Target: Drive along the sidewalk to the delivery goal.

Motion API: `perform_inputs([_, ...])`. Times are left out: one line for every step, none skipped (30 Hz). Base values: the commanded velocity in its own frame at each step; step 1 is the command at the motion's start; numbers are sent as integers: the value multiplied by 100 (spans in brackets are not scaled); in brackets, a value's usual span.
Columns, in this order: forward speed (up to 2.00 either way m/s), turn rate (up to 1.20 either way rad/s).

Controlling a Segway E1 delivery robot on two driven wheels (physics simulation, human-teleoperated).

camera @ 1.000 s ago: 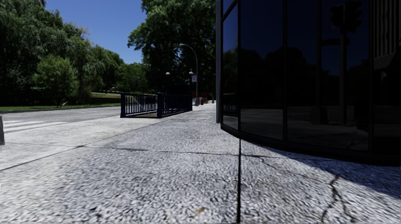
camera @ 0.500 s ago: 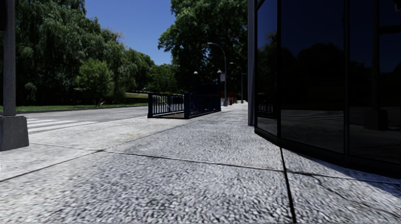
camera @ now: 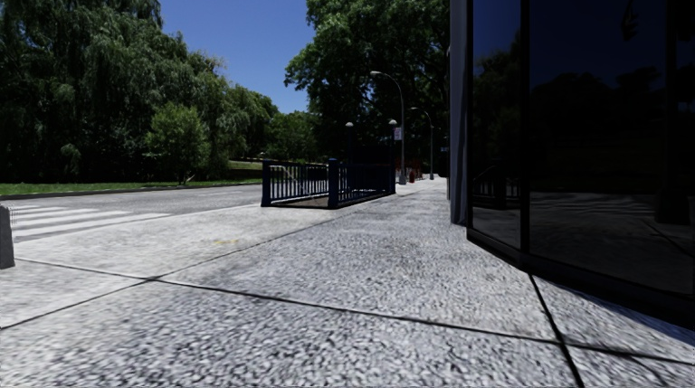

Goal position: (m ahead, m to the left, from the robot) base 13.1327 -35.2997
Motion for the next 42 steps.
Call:
perform_inputs([126, 0])
perform_inputs([141, 0])
perform_inputs([158, 0])
perform_inputs([158, 0])
perform_inputs([172, 0])
perform_inputs([177, 0])
perform_inputs([179, 0])
perform_inputs([179, 0])
perform_inputs([179, 0])
perform_inputs([179, 0])
perform_inputs([179, 0])
perform_inputs([179, 0])
perform_inputs([179, 0])
perform_inputs([180, 0])
perform_inputs([180, 0])
perform_inputs([180, 0])
perform_inputs([180, 0])
perform_inputs([180, 0])
perform_inputs([181, 0])
perform_inputs([181, 0])
perform_inputs([181, 0])
perform_inputs([181, 0])
perform_inputs([200, 0])
perform_inputs([200, 0])
perform_inputs([200, 0])
perform_inputs([200, 0])
perform_inputs([200, 0])
perform_inputs([200, 0])
perform_inputs([200, 0])
perform_inputs([200, 0])
perform_inputs([200, -4])
perform_inputs([200, -4])
perform_inputs([200, -6])
perform_inputs([200, -10])
perform_inputs([200, -19])
perform_inputs([200, -19])
perform_inputs([200, -26])
perform_inputs([200, -29])
perform_inputs([200, -29])
perform_inputs([200, -31])
perform_inputs([200, -32])
perform_inputs([200, -32])
